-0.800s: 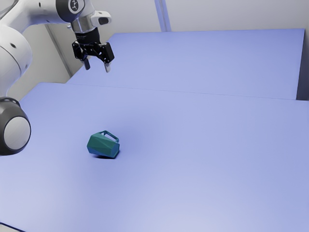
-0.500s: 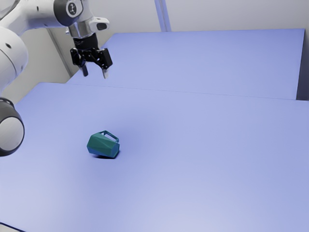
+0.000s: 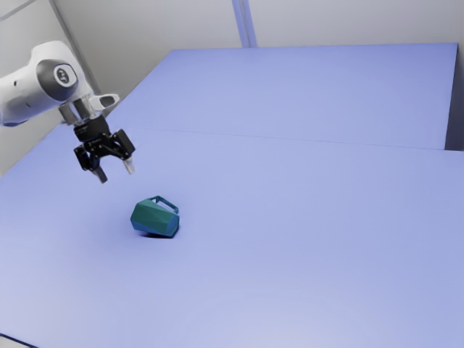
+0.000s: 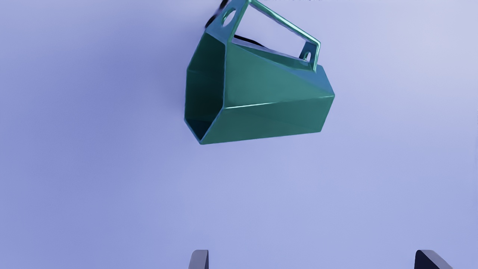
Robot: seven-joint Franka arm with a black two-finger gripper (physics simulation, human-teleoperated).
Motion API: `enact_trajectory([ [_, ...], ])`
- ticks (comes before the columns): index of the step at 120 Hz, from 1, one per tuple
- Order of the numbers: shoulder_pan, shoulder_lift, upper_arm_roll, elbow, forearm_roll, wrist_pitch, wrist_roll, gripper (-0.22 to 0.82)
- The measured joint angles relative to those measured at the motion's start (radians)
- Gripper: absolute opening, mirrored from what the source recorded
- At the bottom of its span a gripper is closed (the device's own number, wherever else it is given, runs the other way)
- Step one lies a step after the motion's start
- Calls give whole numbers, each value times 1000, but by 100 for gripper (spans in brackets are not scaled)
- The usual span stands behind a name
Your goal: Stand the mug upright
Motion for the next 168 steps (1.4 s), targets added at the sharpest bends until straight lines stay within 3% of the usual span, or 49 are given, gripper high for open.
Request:
enact_trajectory([
  [72,139,235,7,-22,-331,135,391,60],
  [168,179,254,11,-156,-603,108,652,60],
])
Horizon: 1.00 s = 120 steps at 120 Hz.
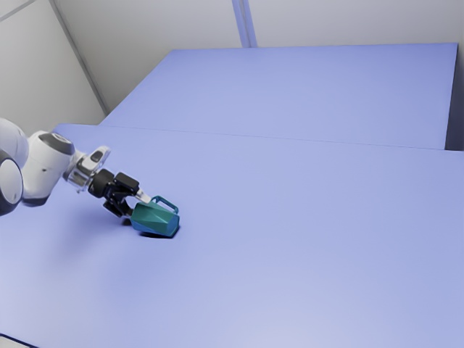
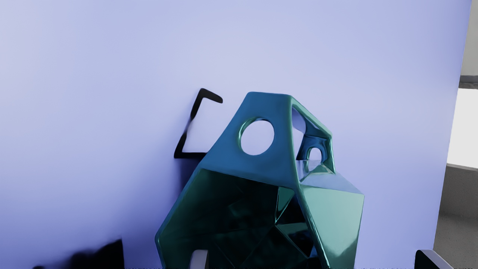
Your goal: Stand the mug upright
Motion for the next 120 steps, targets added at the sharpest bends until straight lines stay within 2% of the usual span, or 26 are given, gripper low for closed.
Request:
enact_trajectory([
  [24,-2,-3,0,-24,-31,-10,28,57],
  [82,-14,-11,0,-43,-49,-5,65,18],
  [120,-14,-18,-3,-43,-65,-7,77,-1],
])
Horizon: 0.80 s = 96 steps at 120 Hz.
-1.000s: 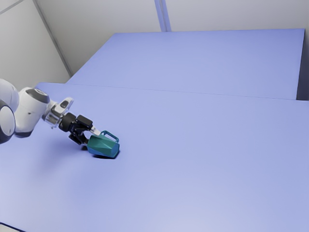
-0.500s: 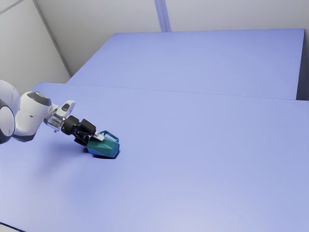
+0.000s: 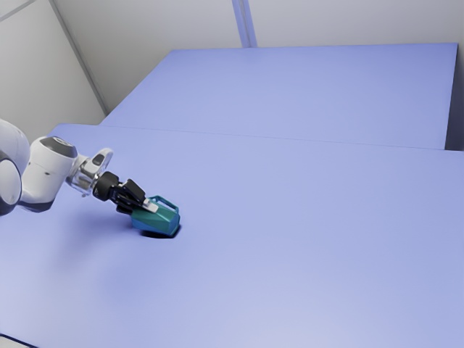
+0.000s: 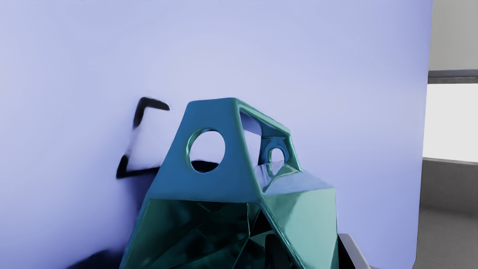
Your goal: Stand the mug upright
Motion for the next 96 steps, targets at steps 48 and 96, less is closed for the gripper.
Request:
enact_trajectory([
  [48,-42,-79,-10,11,7,8,6,-15],
  [96,-196,-219,-109,63,360,169,-56,-16],
])
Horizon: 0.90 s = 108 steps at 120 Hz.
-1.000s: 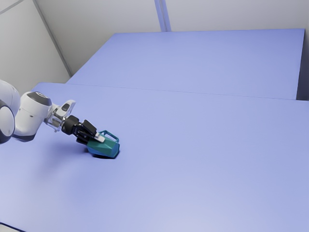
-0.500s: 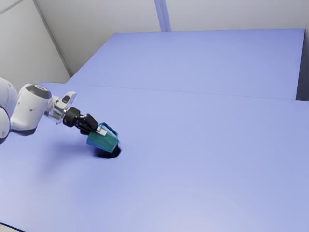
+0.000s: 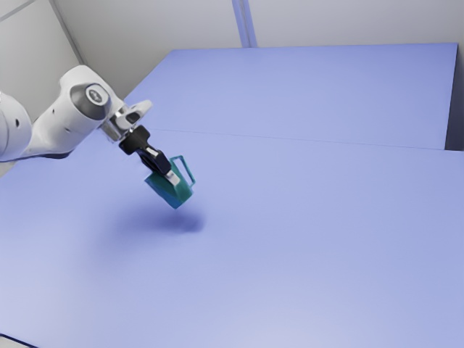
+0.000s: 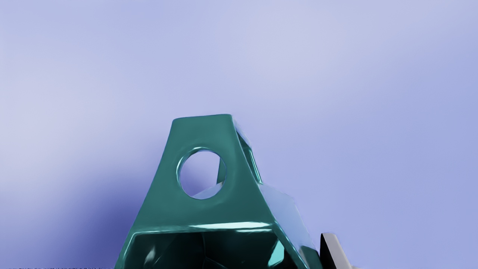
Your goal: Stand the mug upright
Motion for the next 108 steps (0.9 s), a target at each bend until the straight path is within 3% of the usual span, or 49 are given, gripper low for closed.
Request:
enact_trajectory([
  [30,-81,-52,-70,-19,357,154,-100,-16],
  [48,-115,-112,-78,-137,507,254,-165,-16],
  [73,-134,-178,-82,-299,601,427,-239,-16],
  [108,-118,-181,-83,-401,647,631,-311,-16],
])
